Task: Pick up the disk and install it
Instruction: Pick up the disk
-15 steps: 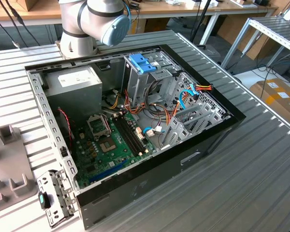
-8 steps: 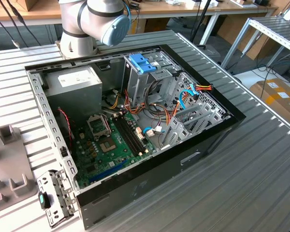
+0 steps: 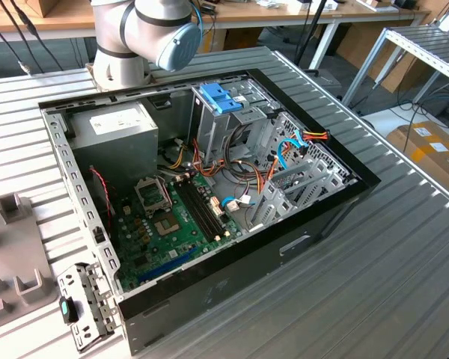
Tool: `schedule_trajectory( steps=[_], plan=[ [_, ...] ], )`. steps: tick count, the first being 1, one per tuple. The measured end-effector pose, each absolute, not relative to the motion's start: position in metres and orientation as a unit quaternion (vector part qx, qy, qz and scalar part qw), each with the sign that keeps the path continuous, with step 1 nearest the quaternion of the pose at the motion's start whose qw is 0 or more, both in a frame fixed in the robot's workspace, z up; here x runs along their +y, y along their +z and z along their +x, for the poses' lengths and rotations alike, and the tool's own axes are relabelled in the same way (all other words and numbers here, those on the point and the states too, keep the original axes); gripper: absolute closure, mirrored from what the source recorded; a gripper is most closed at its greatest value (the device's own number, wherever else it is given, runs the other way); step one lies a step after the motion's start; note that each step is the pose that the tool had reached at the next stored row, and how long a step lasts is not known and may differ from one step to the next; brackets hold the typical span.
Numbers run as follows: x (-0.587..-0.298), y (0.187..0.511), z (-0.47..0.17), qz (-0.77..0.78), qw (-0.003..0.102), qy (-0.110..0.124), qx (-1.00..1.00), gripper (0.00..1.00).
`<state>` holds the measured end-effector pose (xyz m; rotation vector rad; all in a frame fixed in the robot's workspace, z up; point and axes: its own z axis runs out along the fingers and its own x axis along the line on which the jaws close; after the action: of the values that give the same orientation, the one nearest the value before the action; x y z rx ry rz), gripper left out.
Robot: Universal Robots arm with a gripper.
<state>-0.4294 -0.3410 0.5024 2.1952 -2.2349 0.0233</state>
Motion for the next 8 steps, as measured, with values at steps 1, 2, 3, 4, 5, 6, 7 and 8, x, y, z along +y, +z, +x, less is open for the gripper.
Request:
schedule_trajectory(
  steps=[1,2,3,4,5,6,7,8],
  plan=[
    [-0.3410,0.5024,-0.4294,0.701,0.004,0.007,-0.713,0.65],
    [-0.3410,0.5024,-0.4294,0.701,0.004,0.007,-0.713,0.65],
    [-0.3410,0.5024,-0.4293,0.701,0.004,0.007,-0.713,0.65],
    [-0.3410,0.5023,-0.4289,0.701,0.004,0.008,-0.713,0.65],
    [-0.3411,0.5024,-0.4280,0.701,0.004,0.008,-0.713,0.65],
    [-0.3411,0.5024,-0.4269,0.701,0.004,0.008,-0.713,0.65],
    [-0.3410,0.5024,-0.4257,0.701,0.004,0.008,-0.713,0.65],
    [-0.3410,0.5024,-0.4244,0.701,0.004,0.008,-0.713,0.65]
  ],
)
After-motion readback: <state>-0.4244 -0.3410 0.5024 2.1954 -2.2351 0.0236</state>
